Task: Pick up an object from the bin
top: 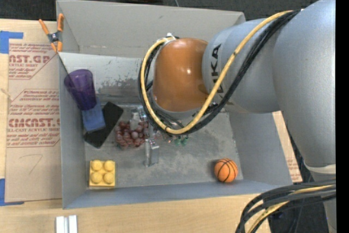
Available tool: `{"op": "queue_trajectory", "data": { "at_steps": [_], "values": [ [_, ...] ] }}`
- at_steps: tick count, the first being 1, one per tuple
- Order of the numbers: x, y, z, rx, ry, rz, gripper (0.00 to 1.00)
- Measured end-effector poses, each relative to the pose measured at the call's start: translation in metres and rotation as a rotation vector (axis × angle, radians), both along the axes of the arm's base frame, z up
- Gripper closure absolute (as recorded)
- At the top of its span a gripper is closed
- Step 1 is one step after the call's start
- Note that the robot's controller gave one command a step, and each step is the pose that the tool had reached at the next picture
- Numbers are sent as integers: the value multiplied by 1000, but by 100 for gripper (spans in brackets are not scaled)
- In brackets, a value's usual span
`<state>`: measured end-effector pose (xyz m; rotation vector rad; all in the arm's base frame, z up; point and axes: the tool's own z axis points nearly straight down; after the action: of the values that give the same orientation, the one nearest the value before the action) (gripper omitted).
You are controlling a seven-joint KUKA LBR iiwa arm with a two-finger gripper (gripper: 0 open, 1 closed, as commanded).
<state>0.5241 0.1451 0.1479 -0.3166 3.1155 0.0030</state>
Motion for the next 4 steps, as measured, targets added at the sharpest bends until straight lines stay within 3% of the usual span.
{"op": "queue_trajectory", "data": {
  "at_steps": [1,2,3,4],
  "values": [
    [2,-6,-14,2,0,-18,0],
    [5,-22,-5,2,-3,-25,0],
    [-5,-13,-24,4,0,-32,100],
    [-5,-12,-24,4,-1,-32,100]
  ]
}}
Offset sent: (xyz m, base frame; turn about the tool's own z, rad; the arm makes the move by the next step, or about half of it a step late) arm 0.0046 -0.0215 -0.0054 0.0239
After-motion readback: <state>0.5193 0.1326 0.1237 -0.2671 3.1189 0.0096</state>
